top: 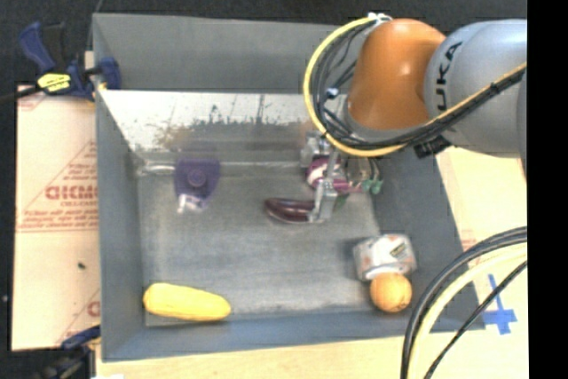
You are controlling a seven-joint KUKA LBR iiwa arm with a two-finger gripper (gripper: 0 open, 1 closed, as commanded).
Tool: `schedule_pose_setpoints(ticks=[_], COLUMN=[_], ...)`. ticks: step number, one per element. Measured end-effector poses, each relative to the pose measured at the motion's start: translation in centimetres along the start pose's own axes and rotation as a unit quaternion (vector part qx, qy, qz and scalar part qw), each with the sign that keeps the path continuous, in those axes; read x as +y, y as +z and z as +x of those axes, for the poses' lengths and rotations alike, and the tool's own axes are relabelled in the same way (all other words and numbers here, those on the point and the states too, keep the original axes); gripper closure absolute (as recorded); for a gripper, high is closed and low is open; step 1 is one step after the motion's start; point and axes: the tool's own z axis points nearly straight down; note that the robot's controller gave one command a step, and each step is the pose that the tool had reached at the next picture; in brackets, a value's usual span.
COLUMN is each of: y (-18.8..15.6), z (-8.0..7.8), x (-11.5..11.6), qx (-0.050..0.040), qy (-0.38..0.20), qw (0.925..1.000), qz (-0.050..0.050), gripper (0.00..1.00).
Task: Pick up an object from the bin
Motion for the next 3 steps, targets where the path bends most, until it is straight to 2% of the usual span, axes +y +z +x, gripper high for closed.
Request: schedule_pose_setpoints(ticks=[1, 2, 3], y=[6.1, 9.0, 9.0], z=[-0.9, 1.8, -1.0], x=[-0.1, -0.5, 1.0], qx=[0.0067, -0.0006, 0.0028], qy=[-0.086, 0.079, -0.038], qw=[0.9963, 0.9968, 0.9993], qz=[0.000, 0.000, 0.000], gripper=[0.00, 0.00, 1.00])
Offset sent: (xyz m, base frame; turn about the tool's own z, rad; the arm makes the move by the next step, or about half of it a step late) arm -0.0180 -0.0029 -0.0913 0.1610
